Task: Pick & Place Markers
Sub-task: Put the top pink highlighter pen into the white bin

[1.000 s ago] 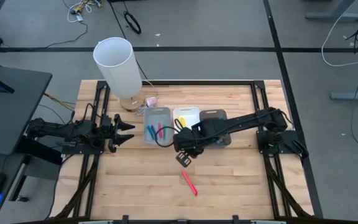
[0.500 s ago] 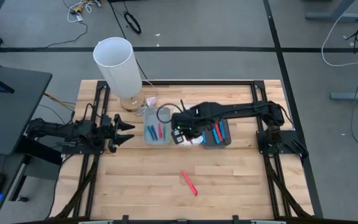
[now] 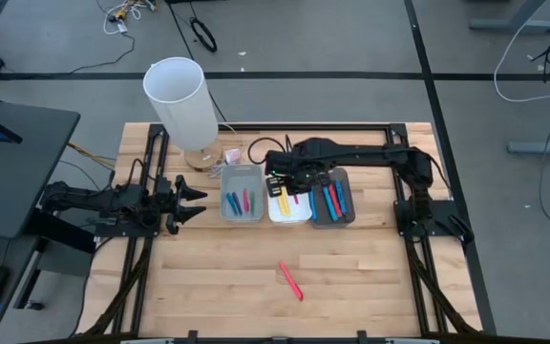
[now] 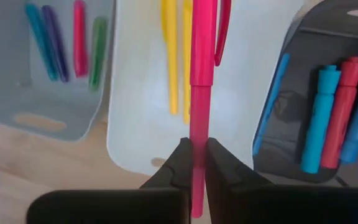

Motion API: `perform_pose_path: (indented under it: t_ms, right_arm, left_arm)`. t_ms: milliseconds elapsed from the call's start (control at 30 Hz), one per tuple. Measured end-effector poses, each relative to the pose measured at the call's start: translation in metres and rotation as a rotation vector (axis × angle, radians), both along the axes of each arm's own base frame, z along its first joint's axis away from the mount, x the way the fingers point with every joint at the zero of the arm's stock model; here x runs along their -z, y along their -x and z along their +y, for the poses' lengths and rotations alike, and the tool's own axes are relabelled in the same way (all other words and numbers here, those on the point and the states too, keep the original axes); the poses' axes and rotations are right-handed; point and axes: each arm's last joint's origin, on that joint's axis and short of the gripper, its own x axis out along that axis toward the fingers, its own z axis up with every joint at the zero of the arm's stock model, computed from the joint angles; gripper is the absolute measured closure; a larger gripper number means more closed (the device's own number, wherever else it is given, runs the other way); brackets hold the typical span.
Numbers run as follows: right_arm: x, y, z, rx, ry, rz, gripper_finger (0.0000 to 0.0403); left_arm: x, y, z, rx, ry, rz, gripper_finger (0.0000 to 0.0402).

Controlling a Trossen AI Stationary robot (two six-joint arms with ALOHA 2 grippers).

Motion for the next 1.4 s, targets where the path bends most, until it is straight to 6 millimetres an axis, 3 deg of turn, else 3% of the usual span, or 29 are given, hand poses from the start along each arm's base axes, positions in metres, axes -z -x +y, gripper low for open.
perform_pose_path:
  t_ms: [200,633,900,1400]
  right_arm:
    - [0.006,-0.004,-0.009,0.027,-0.001,-0.007,0.0387]
    - [0.051,-0.025,-0.015,0.031,-0.034,0.058,0.0387]
    - [0.083,-0.022,-0.019,0.076,-0.052,0.093,0.0387]
    - [0.124,-0.023,-0.023,0.065,-0.11,0.099,0.0387]
  left_arm:
    - [0.0,0.0,0.0,0.0,0.0,0.0,0.0168]
    - [0.0,0.0,0.0,0.0,0.0,0.0,0.0168]
    - [0.0,0.0,0.0,0.0,0.0,0.0,0.0168]
    - [0.0,0.0,0.0,0.0,0.0,0.0,0.0168]
